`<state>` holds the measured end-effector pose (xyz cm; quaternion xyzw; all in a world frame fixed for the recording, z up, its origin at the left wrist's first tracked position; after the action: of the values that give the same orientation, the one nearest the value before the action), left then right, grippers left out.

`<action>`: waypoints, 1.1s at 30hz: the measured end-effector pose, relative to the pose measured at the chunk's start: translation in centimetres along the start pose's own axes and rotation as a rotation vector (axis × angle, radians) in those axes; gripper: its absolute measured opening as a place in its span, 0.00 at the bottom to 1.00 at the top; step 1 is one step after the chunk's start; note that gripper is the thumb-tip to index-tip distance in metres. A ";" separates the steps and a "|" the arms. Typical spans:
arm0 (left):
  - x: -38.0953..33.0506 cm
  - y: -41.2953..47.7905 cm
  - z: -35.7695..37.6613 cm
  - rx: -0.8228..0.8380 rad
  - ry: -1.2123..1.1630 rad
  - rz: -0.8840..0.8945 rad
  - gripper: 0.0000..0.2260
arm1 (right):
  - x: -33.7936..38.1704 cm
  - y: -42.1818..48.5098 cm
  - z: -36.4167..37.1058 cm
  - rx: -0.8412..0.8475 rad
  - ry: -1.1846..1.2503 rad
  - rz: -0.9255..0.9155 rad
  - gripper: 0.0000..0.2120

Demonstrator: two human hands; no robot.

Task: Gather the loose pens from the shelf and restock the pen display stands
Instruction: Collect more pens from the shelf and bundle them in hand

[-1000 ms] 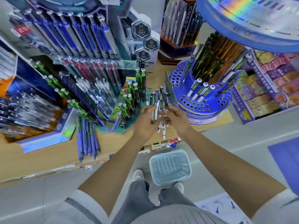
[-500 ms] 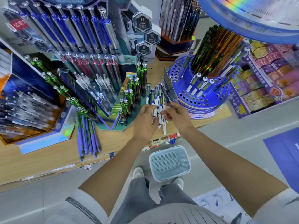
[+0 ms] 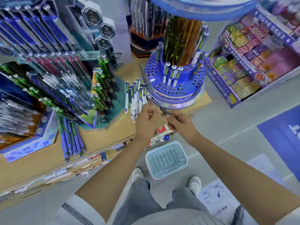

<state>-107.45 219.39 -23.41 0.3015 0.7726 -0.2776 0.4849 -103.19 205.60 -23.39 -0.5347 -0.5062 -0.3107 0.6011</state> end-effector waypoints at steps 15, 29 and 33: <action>-6.1 -10.5 28.0 0.051 0.298 0.177 0.15 | -5.8 2.5 -33.5 -0.240 -0.172 0.026 0.09; -10.1 -2.1 39.3 -0.092 0.966 -0.103 0.29 | 1.2 22.0 -37.6 0.002 -0.198 0.028 0.07; -13.4 4.4 41.9 -0.118 0.941 -0.040 0.29 | 4.6 29.3 -36.2 0.092 -0.214 0.027 0.04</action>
<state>-75.15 189.43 -27.45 0.3515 0.9285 -0.0757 0.0930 -65.00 178.62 -25.65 -0.5435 -0.5738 -0.2201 0.5718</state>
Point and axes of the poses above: each hand's wrist, its own y-axis towards the middle knuckle, its own z-axis out of the palm, x = y × z, the point moved 2 cm from there along y, towards the middle knuckle, and after that the axes turned 15 degrees about -x, right-handed, at the moved point
